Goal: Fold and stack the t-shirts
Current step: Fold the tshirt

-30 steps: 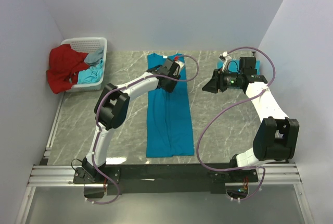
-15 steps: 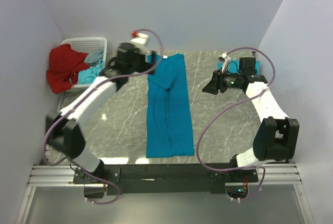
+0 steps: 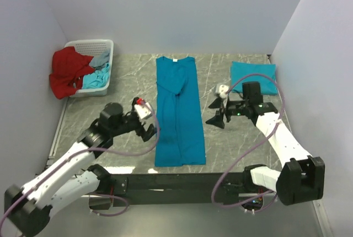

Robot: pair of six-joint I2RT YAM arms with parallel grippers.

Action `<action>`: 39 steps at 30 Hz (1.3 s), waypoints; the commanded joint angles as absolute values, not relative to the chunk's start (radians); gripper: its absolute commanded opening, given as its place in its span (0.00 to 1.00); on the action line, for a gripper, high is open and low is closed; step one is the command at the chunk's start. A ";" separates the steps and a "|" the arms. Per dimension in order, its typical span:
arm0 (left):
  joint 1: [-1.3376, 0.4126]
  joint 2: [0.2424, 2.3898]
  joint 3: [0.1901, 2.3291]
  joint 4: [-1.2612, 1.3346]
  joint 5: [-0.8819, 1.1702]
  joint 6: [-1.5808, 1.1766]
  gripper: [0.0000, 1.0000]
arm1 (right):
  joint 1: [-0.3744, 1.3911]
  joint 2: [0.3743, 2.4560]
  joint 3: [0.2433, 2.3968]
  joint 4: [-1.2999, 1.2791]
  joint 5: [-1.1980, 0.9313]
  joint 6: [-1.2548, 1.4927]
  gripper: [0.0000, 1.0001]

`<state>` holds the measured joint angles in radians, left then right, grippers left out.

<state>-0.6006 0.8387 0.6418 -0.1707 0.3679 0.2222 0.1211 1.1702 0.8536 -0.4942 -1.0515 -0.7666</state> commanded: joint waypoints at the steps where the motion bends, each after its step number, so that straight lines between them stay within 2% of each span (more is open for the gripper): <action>1: -0.609 0.689 0.603 -0.121 0.476 0.325 0.92 | 0.221 1.173 0.871 -0.461 -0.985 -0.917 0.77; 3: -0.626 0.605 0.540 -0.101 0.563 0.368 0.86 | 0.306 1.189 0.913 -0.605 -0.938 -1.018 0.72; 6: -0.690 0.575 0.474 -0.063 0.610 0.434 0.82 | 0.455 1.155 0.847 -0.672 -0.833 -1.146 0.72; 9: -0.816 0.670 0.512 -0.164 0.487 0.494 0.70 | 0.578 1.083 0.726 -0.646 -0.727 -1.152 0.73; 10: -0.854 0.702 0.526 -0.188 0.438 0.502 0.54 | 0.659 1.056 0.695 -0.632 -0.709 -1.141 0.73; 11: -0.929 0.731 0.553 -0.248 0.355 0.523 0.51 | 0.693 1.039 0.630 -0.597 -0.668 -1.119 0.73; 15: -1.090 0.883 0.574 -0.334 0.255 0.552 0.50 | 0.776 0.974 0.503 -0.552 -0.600 -1.130 0.74; 17: -1.187 0.917 0.551 -0.344 0.206 0.557 0.53 | 0.817 0.966 0.477 -0.552 -0.551 -1.144 0.74; 20: -1.242 0.959 0.508 -0.319 0.149 0.561 0.57 | 0.865 0.960 0.451 -0.534 -0.540 -1.151 0.74; 28: -1.285 1.075 0.453 -0.215 0.095 0.566 0.60 | 0.934 1.020 0.453 -0.480 -0.525 -1.124 0.73; 33: -1.296 1.207 0.463 -0.186 0.003 0.592 0.55 | 0.934 1.008 0.439 -0.456 -0.517 -1.111 0.73; 39: -1.296 1.204 0.422 -0.140 -0.100 0.594 0.56 | 0.934 1.073 0.426 -0.403 -0.469 -1.085 0.70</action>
